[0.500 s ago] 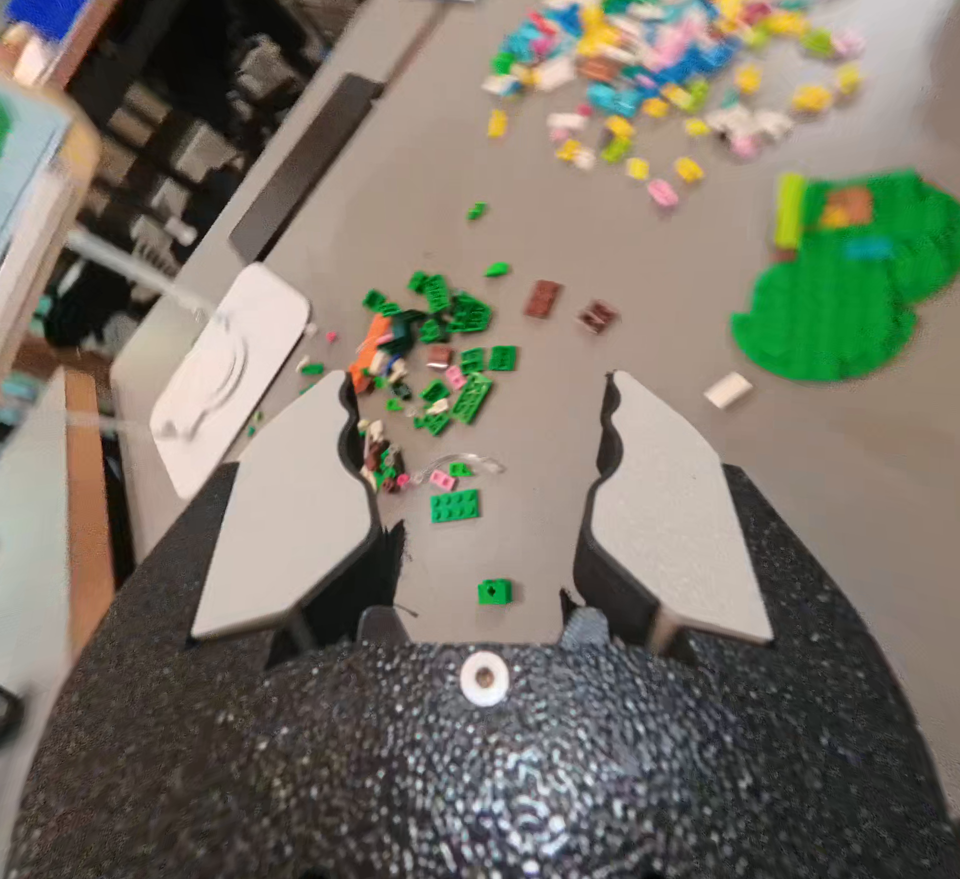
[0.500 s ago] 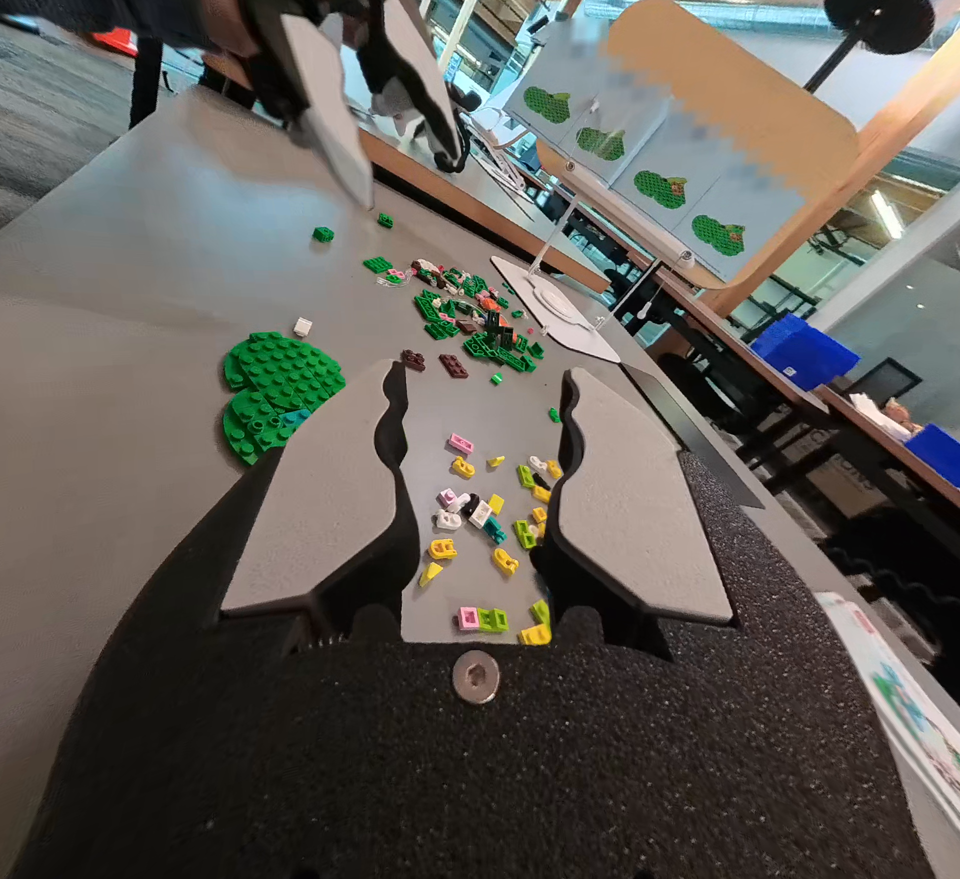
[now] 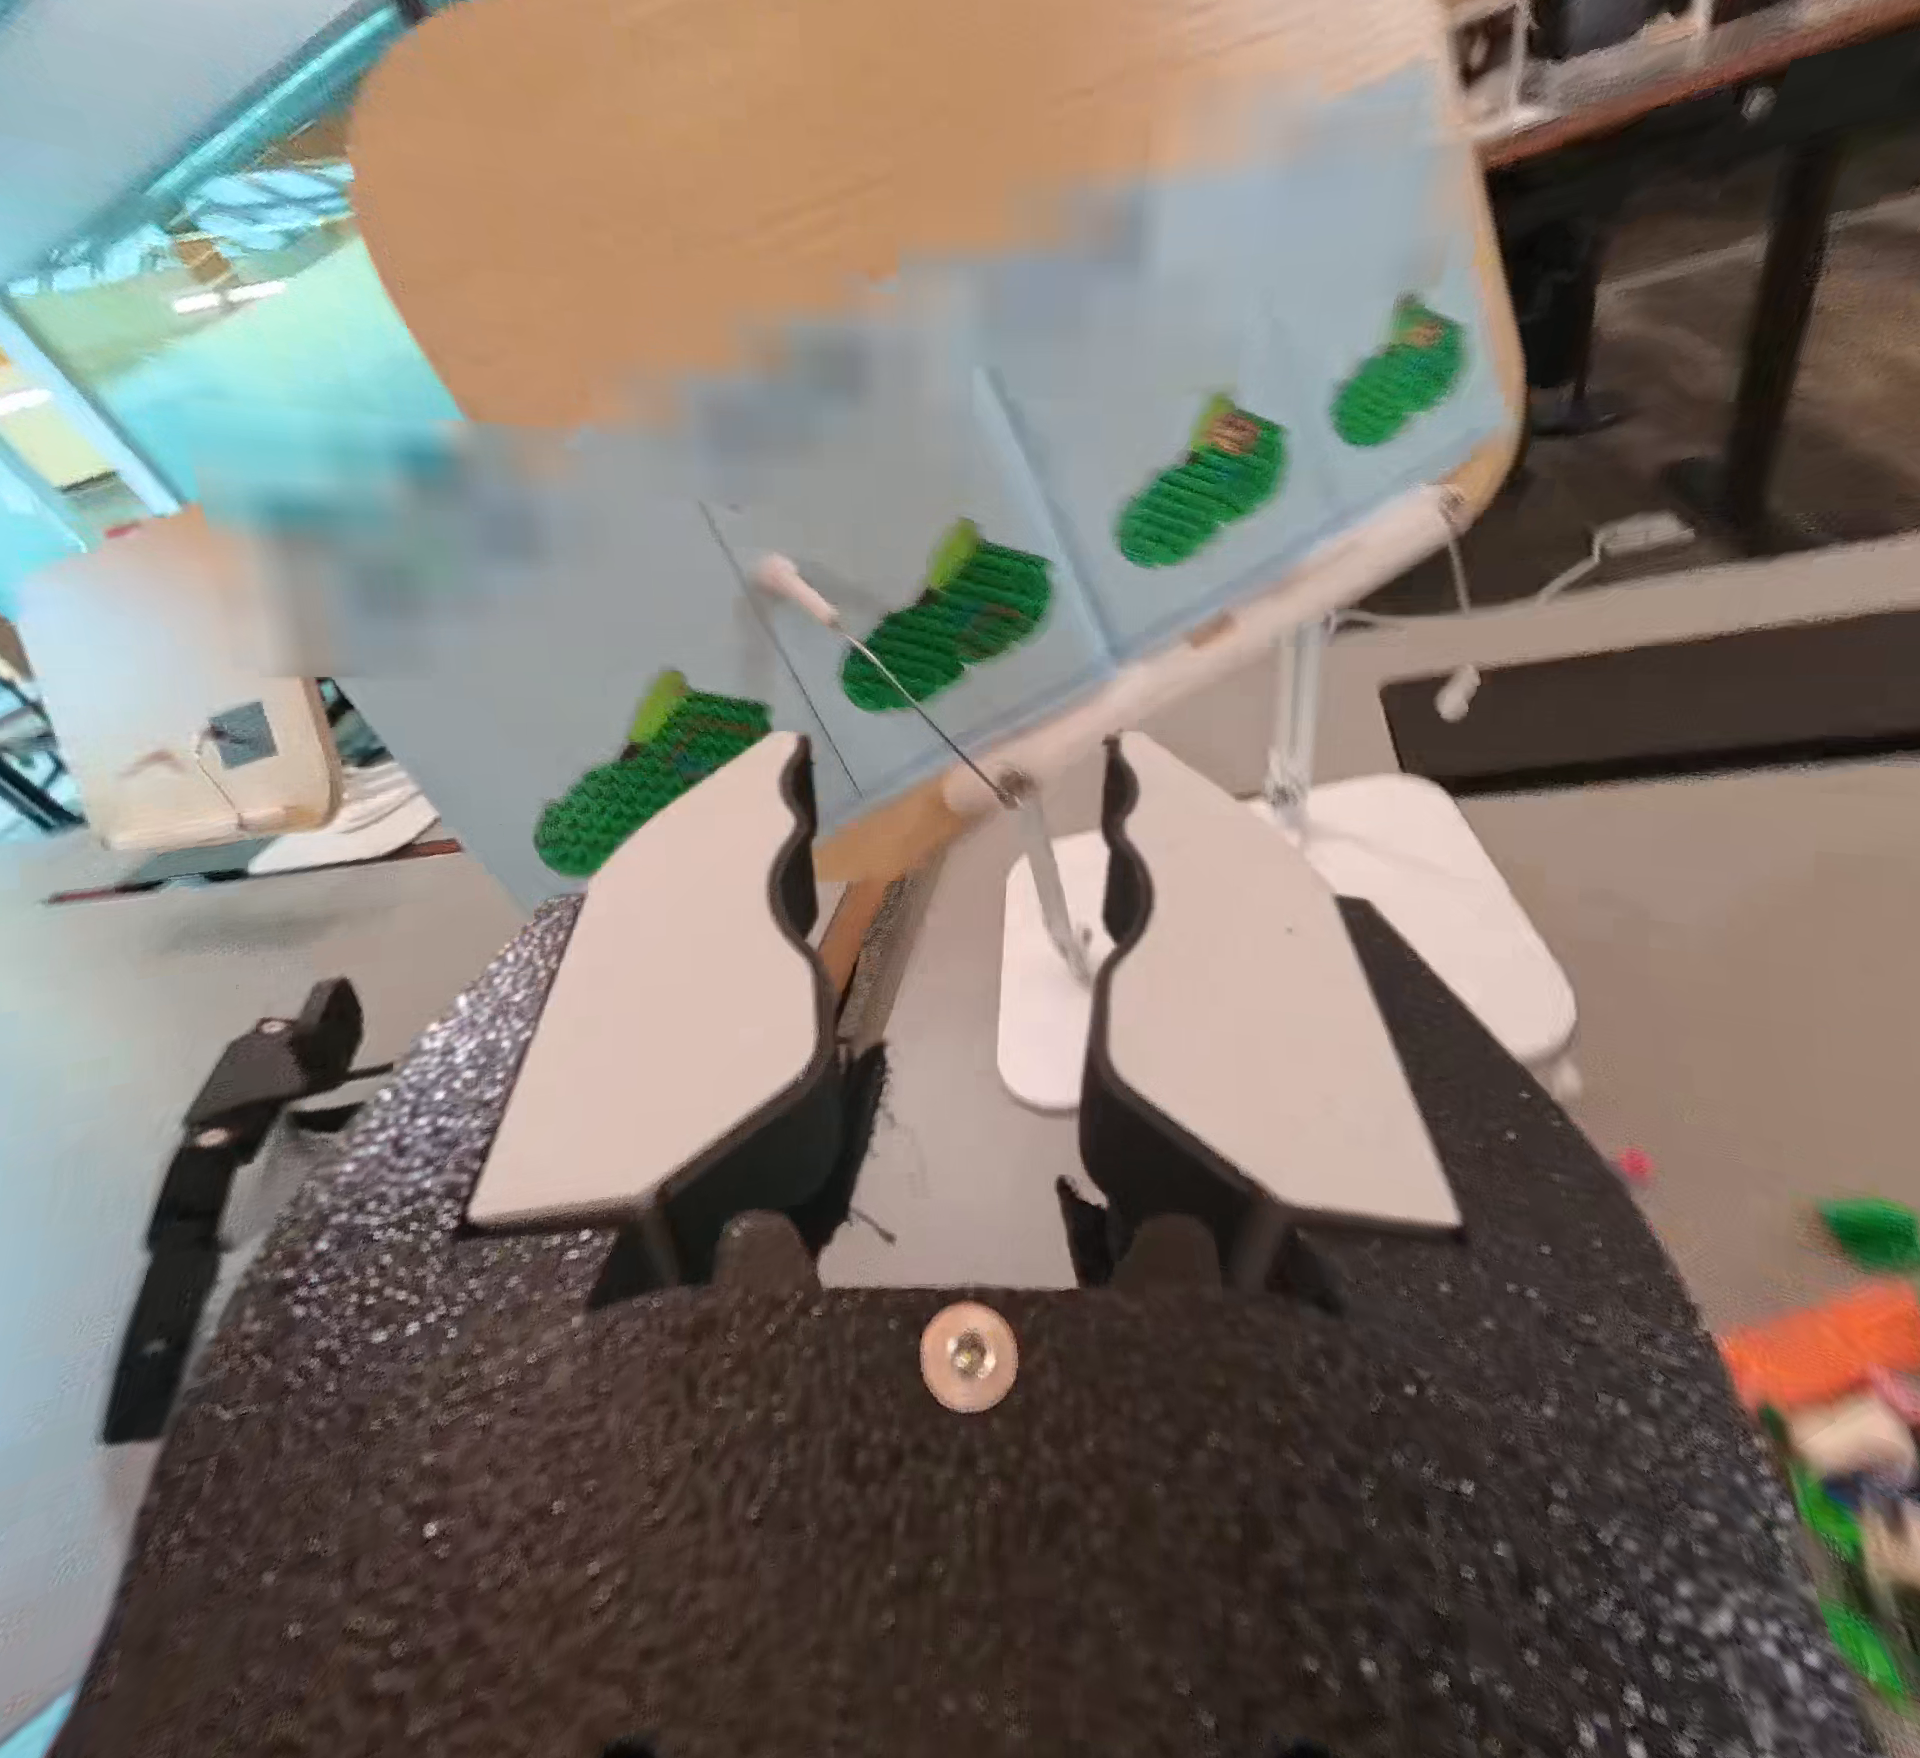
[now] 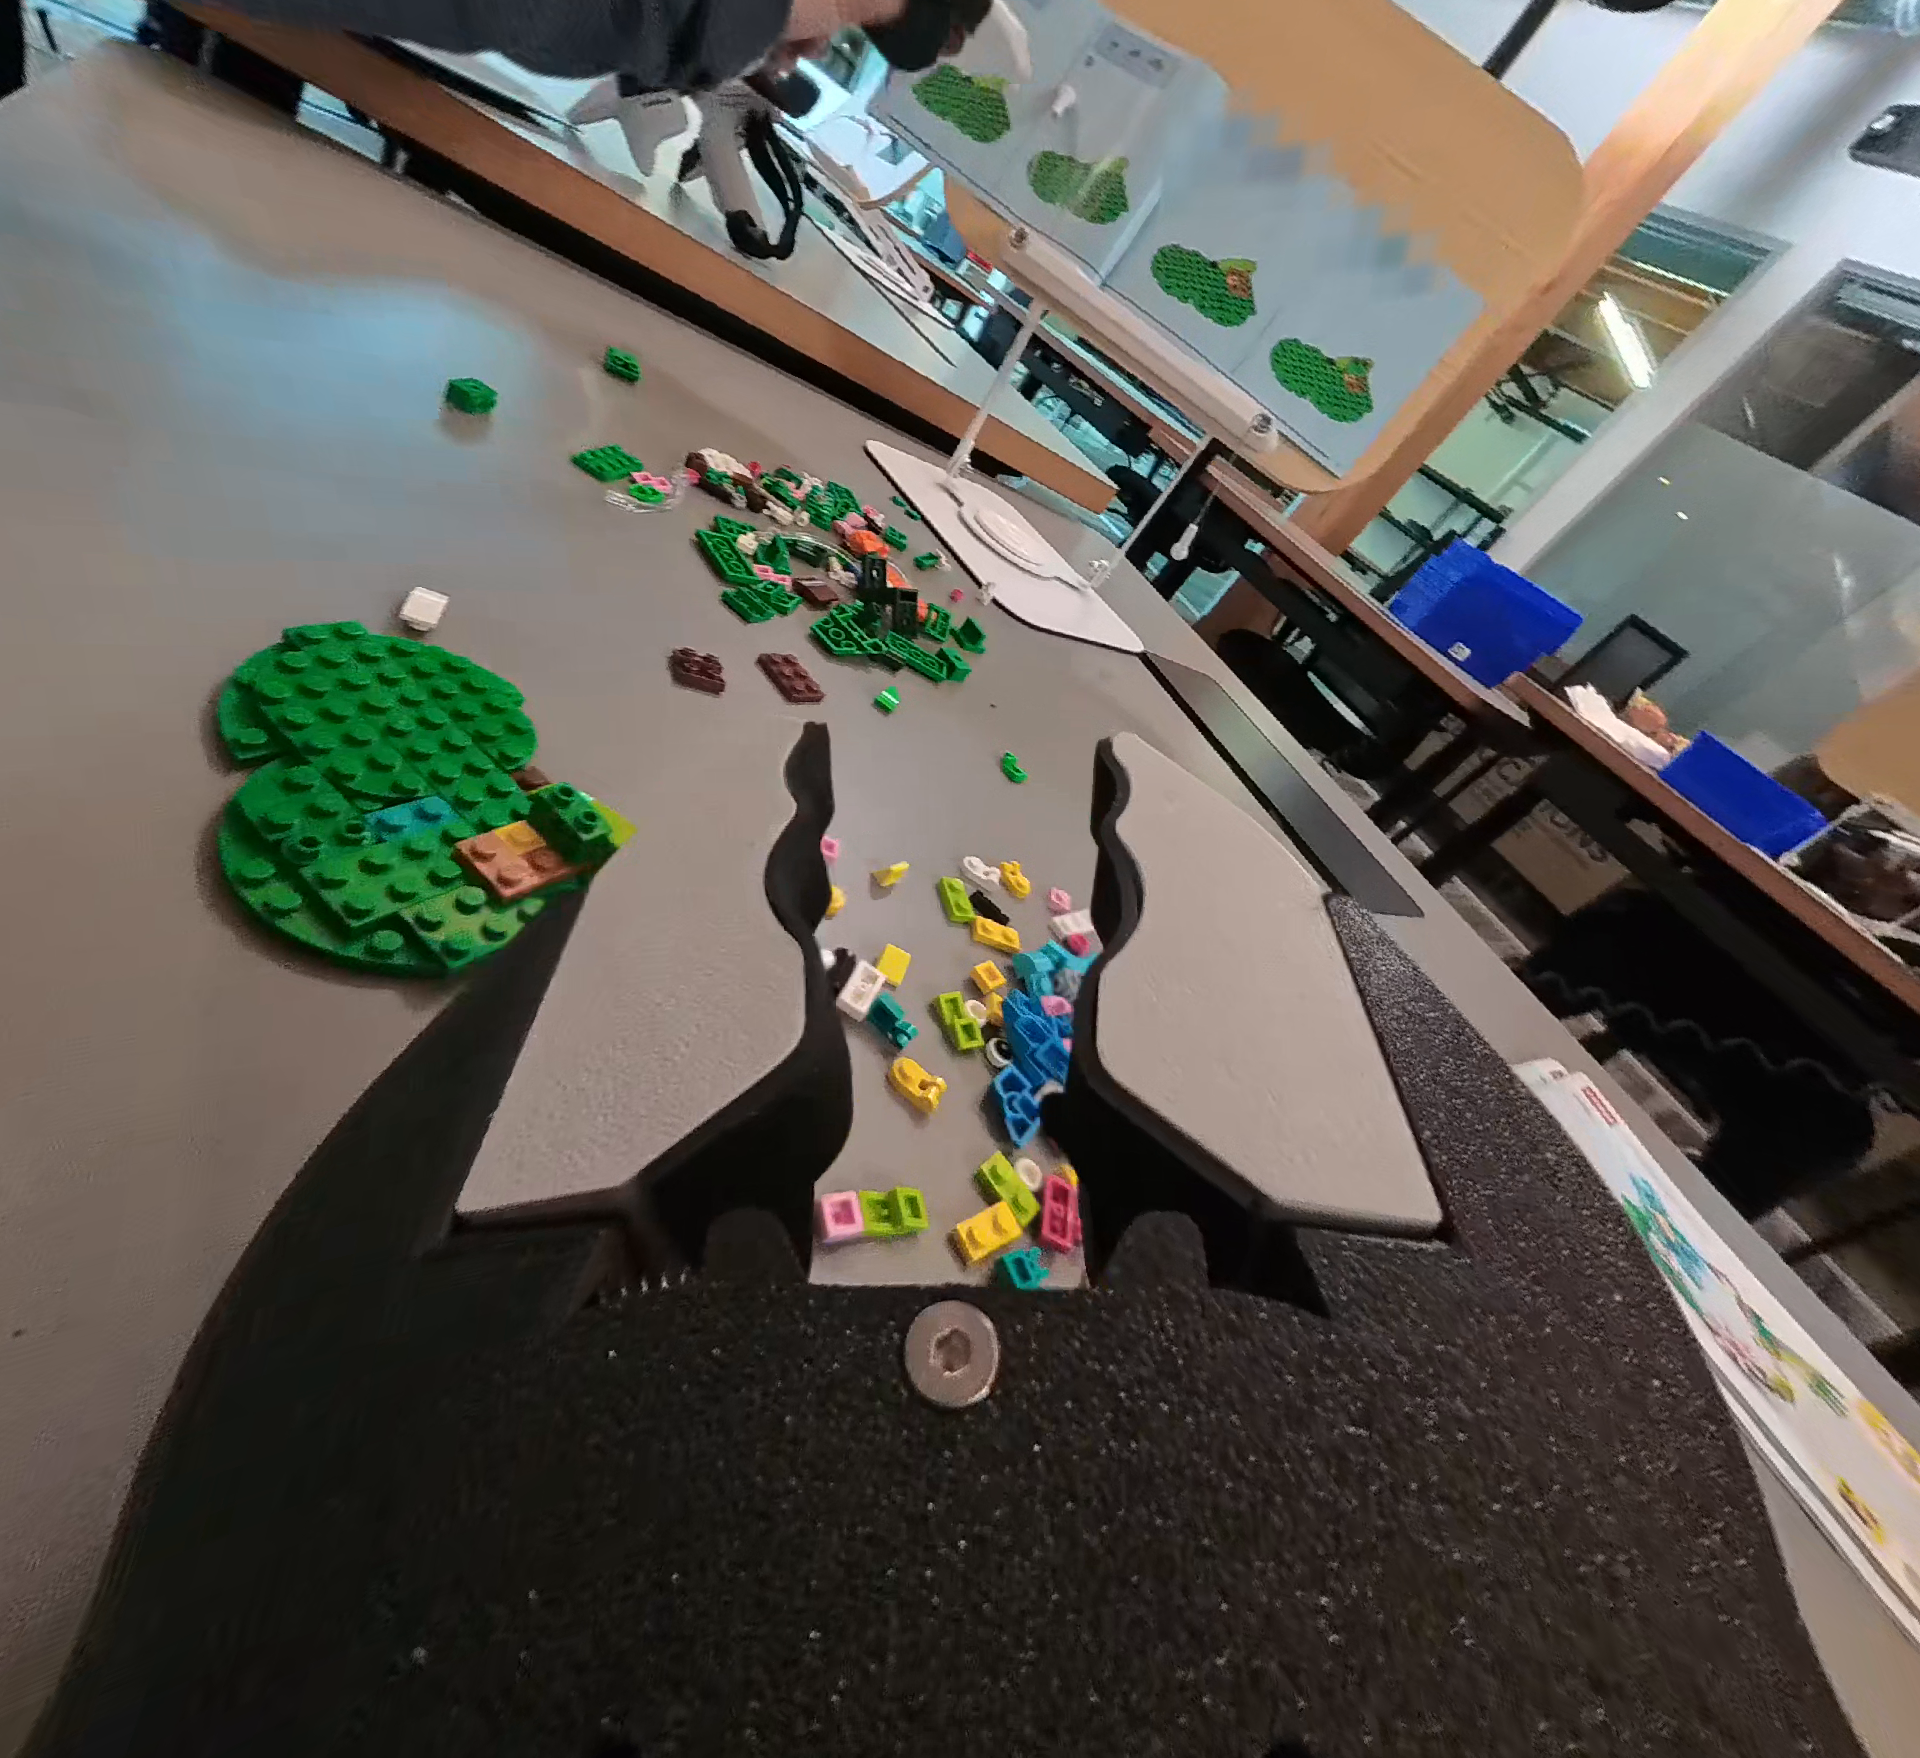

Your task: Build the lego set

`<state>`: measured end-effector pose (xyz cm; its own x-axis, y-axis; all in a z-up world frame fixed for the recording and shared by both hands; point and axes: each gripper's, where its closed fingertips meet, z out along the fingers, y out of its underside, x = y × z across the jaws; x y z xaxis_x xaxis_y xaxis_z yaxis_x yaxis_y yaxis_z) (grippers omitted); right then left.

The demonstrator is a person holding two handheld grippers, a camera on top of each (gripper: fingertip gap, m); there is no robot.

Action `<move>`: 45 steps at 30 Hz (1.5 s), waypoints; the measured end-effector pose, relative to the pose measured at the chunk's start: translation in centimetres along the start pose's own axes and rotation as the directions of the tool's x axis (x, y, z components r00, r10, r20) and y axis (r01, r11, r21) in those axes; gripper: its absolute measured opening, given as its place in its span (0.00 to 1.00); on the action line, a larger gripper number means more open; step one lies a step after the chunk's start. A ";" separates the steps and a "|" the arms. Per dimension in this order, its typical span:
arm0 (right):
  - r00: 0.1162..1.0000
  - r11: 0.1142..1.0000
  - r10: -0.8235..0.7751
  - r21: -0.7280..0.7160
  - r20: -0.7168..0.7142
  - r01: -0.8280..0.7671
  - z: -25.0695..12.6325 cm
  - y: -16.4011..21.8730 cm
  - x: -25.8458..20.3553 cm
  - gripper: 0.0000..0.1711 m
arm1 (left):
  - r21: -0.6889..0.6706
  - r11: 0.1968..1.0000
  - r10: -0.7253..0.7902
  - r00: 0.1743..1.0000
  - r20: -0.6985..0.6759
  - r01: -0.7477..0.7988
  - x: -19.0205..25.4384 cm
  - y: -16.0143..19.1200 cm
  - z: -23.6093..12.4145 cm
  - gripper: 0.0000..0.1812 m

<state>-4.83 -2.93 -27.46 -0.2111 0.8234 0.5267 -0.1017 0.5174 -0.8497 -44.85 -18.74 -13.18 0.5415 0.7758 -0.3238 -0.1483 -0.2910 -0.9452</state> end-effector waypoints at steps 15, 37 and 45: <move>0.991 0.996 0.059 0.067 0.120 -0.067 12.9 -5.9 5.2 0.26 | -0.060 0.903 -0.429 0.899 -0.082 0.425 -2.9 2.1 8.0 0.10; 0.984 0.977 0.170 0.125 0.043 -0.175 27.8 -7.8 8.3 0.22 | 0.239 -0.016 -0.965 0.048 -0.258 0.971 -3.8 5.9 5.5 0.00; 0.974 0.967 0.222 0.123 0.035 -0.224 29.5 -7.8 8.3 0.20 | 0.104 -0.581 -0.744 -0.476 -0.468 0.807 -2.2 9.3 5.5 0.00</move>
<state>-34.46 -6.99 -17.19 -0.2626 0.9089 0.3240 -0.1708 0.2867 -0.9427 -51.94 -20.04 -21.47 0.2398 -0.4149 0.8777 0.4374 0.8533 0.2838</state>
